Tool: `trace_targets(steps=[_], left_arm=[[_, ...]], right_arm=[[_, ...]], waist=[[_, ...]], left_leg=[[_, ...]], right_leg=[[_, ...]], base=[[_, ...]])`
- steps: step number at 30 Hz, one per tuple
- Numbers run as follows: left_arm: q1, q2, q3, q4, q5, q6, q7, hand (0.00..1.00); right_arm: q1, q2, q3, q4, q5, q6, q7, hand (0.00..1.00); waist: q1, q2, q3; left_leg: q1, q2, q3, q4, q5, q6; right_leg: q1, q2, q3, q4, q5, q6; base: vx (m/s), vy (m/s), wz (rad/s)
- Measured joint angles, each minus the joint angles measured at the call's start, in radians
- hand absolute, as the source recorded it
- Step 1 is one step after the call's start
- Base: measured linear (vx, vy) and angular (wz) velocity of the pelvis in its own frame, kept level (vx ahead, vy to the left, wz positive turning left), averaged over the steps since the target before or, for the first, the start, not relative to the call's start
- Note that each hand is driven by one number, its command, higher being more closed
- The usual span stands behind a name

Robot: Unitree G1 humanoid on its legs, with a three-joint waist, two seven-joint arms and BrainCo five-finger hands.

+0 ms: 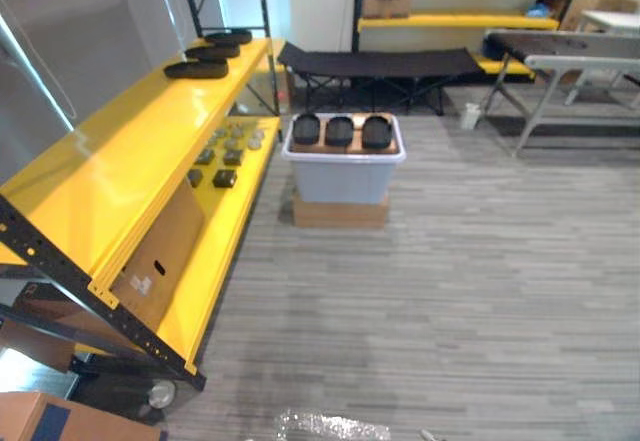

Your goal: Walk over and take plastic housings, then place them on the shelf

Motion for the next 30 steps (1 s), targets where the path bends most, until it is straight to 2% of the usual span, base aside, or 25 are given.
trace_targets(steps=[3,7,13,15,20,25,30], left_arm=[[-0.002,0.001,0.001,0.012,-0.001,-0.003,0.000,0.00],[-0.001,0.005,0.001,0.014,-0.029,-0.004,-0.001,0.00],[-0.008,0.016,0.000,0.013,-0.058,-0.004,0.012,0.00],[-0.009,0.022,0.000,0.013,-0.061,-0.004,0.014,0.00],[-0.010,0.017,0.000,0.012,-0.068,-0.006,0.043,0.00],[-0.009,0.012,-0.001,0.013,-0.075,-0.005,0.059,0.00],[-0.003,0.011,-0.002,0.013,-0.110,-0.015,0.072,0.00]], right_arm=[[0.007,0.009,-0.009,0.011,-0.001,0.001,-0.003,0.00],[-0.004,0.018,-0.028,0.012,-0.001,0.019,-0.007,0.00],[-0.034,0.030,-0.039,0.011,-0.003,0.014,-0.008,0.00],[-0.037,0.039,-0.039,0.011,-0.003,0.003,-0.008,0.00],[-0.037,0.039,-0.036,0.011,-0.003,-0.023,-0.007,0.00],[-0.029,0.039,-0.009,0.010,-0.071,-0.105,-0.031,0.00],[-0.022,0.039,0.023,0.011,-0.083,-0.147,-0.050,0.00]], waist=[[-0.001,-0.005,0.001],[-0.001,-0.010,0.006],[-0.001,-0.023,0.036],[0.000,-0.032,0.042],[0.000,-0.027,0.052],[-0.001,-0.027,0.055],[-0.002,-0.028,0.056]], left_leg=[[0.079,-0.014,0.005,-0.068,0.014,0.005],[0.105,-0.028,0.014,-0.108,0.028,0.005],[0.128,-0.033,0.021,-0.122,0.027,0.004],[0.129,-0.033,0.020,-0.122,0.027,0.004],[0.146,-0.033,0.023,-0.123,0.028,0.004],[0.147,-0.038,0.022,-0.130,0.036,0.010],[0.144,-0.039,0.021,-0.131,0.036,0.011]], right_leg=[[0.057,0.000,-0.002,-0.024,0.006,0.000],[0.067,-0.005,-0.003,-0.044,0.010,0.013],[0.085,-0.010,-0.006,-0.046,0.013,0.035],[0.085,-0.010,-0.008,-0.045,0.013,0.037],[0.099,-0.011,-0.007,-0.038,0.011,0.038],[0.097,-0.016,-0.017,-0.036,-0.001,0.029],[0.099,-0.016,-0.023,-0.051,0.000,0.031]], base=[[0.13,0.041,-0.04],[0.12,0.054,-0.03],[0.02,0.018,-0.01],[-0.02,-0.002,0.01],[-0.07,-0.005,-0.03],[-0.11,-0.001,0.01],[-0.06,0.010,0.03]])
